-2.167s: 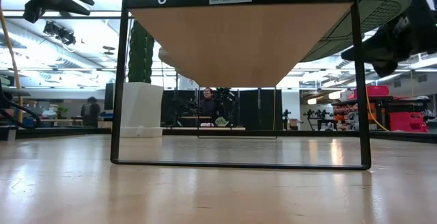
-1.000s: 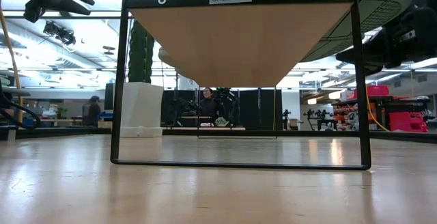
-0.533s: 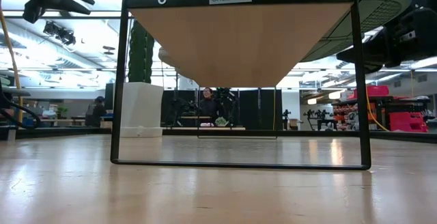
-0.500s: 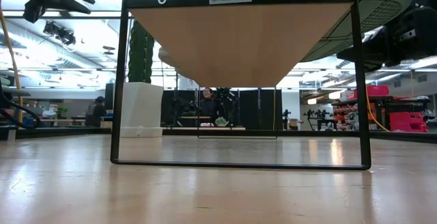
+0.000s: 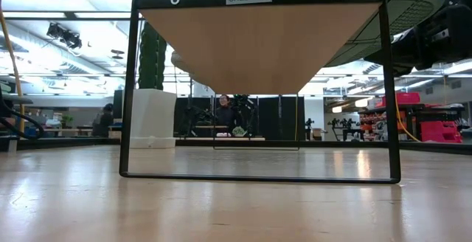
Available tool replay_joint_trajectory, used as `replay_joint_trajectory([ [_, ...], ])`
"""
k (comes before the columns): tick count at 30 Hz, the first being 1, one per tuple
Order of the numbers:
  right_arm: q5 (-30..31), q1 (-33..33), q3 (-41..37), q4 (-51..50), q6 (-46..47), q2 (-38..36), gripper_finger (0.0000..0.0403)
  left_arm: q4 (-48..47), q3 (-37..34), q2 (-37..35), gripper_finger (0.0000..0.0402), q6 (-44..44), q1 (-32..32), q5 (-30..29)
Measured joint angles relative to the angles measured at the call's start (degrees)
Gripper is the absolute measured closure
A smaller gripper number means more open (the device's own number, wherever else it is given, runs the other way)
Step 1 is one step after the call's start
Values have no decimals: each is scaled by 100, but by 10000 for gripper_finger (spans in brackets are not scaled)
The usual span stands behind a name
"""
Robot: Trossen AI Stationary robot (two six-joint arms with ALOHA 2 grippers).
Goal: Pick and place slides into the shelf
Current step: Return to Home Position
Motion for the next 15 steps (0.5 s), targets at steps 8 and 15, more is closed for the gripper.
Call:
replay_joint_trajectory([
  [8, 0, 2, 9, 4, 0, 0, 385, 639, 0, 691, 292, 1218, 107, 1104],
  [15, 2, 2, 9, 5, 0, -1, 383, 736, -2, 847, 292, 1808, 401, 2275],
])
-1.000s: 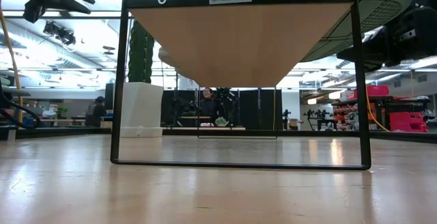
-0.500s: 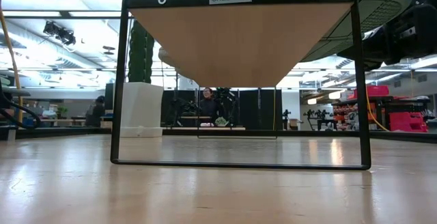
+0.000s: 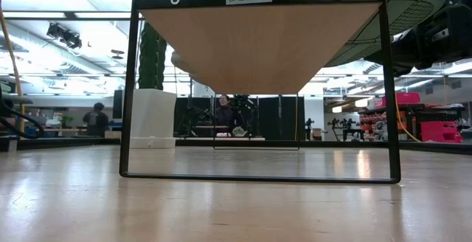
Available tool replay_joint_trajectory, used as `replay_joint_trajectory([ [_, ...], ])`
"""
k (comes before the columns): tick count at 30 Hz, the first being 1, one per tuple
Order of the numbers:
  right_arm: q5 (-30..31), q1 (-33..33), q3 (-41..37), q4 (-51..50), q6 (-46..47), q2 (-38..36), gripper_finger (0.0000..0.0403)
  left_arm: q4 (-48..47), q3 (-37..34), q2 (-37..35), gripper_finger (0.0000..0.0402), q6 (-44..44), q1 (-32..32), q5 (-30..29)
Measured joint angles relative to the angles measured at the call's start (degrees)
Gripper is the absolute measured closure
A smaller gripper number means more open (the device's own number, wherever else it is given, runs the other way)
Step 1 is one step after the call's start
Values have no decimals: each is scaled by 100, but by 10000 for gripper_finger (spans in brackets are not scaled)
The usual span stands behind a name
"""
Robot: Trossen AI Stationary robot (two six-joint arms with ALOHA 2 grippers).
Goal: Pick and place slides into the shelf
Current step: Return to Home Position
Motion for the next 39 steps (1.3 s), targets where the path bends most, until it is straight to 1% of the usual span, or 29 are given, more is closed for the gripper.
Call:
replay_joint_trajectory([
  [3, 0, 0, 0, 1, 0, 1, 385, 213, 0, 2, 292, 407, 134, 251],
  [6, 0, 0, 0, 1, 0, 1, 385, 729, 0, 0, 292, 934, 350, 622],
  [10, 0, -1, 2, 1, 0, 1, 383, 1496, 0, 88, 292, 1720, 890, 1378],
  [12, 0, 0, 2, 1, 0, 1, 384, 1798, 0, 203, 292, 1942, 1288, 1920],
  [17, 0, 0, 2, 1, 0, 1, 386, 2513, 0, 762, 299, 2079, 2280, 3363],
  [19, 2, 0, 2, 1, 0, 1, 385, 2776, 0, 1019, 306, 2174, 2561, 3816],
  [23, 0, 0, 2, 1, 0, 1, 384, 3378, 0, 1471, 324, 2266, 2938, 4392],
  [27, 0, 0, 2, 1, 0, 1, 386, 4256, -2, 1774, 347, 2107, 3187, 5070],
  [31, 2, -1, 2, 1, 0, 0, 386, 4919, -2, 1960, 373, 2115, 3329, 5322],
  [34, 2, 0, 2, 1, 0, 0, 385, 5103, -2, 2031, 391, 2117, 3448, 5406],
  [36, 2, -1, 2, 1, 0, 0, 385, 5156, -2, 2092, 396, 2076, 3502, 5410],
  [39, 2, 0, 2, 1, 0, 1, 385, 5476, -2, 2277, 394, 2005, 3540, 5413],
])
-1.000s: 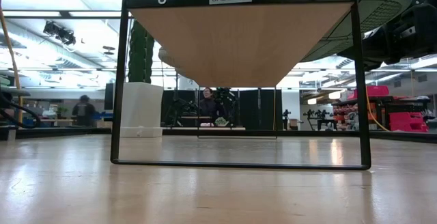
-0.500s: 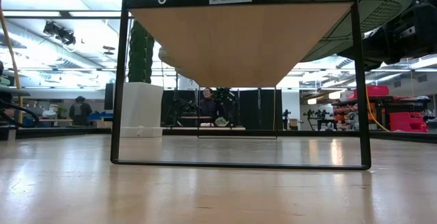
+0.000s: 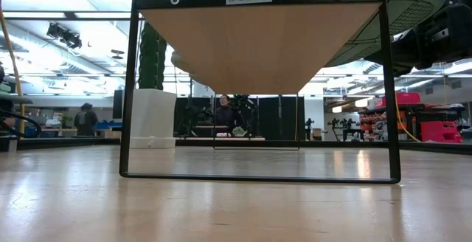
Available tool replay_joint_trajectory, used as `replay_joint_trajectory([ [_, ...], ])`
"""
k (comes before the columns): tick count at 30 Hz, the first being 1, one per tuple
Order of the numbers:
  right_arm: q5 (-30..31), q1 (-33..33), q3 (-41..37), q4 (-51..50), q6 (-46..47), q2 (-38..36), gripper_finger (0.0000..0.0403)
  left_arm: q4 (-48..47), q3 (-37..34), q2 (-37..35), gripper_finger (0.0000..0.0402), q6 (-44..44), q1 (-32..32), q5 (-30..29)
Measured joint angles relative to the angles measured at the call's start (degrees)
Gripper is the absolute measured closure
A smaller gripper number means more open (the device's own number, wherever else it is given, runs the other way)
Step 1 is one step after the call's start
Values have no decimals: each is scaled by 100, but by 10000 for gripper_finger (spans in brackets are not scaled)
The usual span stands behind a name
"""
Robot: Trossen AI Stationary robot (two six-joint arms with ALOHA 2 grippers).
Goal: Pick and place slides into the shelf
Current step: Return to Home Position
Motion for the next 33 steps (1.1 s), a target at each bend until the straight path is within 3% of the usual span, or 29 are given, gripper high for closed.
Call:
replay_joint_trajectory([
  [5, 0, 0, 0, 0, 0, 0, 386, 608, 0, 380, 384, -117, -2, 5],
  [14, -1, 0, 0, 0, 0, -2, 386, 553, -2, 562, 393, -215, -22, -259],
  [20, 0, 0, 0, 0, -1, -1, 386, 495, -98, -41, 397, -24, -3, -482],
  [24, 0, 0, 0, 0, 0, 0, 386, 1001, -990, -844, 394, -202, -2, -966],
  [28, 0, 0, 0, 0, -1, -2, 386, 1720, -1858, -1709, 398, -359, -15, -1092],
  [33, 0, 0, 1, -2, 0, 0, 386, 1100, -2495, -2592, 393, -427, -19, -1353],
])
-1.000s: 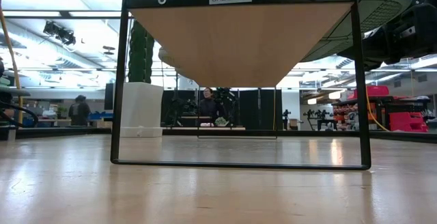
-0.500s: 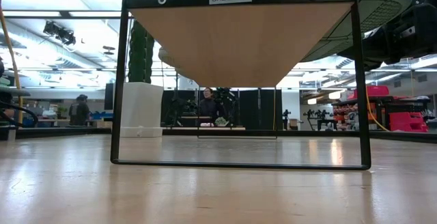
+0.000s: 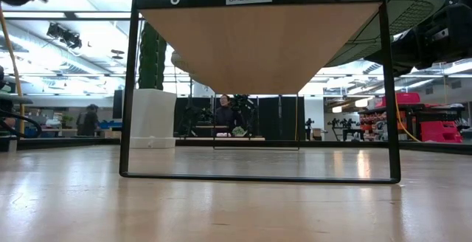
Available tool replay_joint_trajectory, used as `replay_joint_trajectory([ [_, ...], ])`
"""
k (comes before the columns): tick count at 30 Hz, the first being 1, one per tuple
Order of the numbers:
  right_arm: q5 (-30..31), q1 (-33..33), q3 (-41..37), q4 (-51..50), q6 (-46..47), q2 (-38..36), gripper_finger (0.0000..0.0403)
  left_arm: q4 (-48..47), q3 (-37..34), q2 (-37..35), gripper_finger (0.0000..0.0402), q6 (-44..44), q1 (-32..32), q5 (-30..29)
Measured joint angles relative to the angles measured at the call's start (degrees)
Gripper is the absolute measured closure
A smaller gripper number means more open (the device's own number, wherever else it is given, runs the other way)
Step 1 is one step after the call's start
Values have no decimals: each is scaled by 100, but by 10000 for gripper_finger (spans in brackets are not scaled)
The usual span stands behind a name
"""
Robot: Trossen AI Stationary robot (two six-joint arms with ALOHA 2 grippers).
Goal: Pick and place slides into the shelf
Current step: Return to Home Position
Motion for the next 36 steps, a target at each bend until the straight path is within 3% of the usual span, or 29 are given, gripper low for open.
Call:
replay_joint_trajectory([
  [14, 0, 0, 1, 0, -1, -1, 386, -243, -1387, -1295, 397, -256, -1, 0],
  [36, 0, -2, 1, -2, -2, -2, 386, -369, -2095, -2052, 397, -435, -5, 112],
])
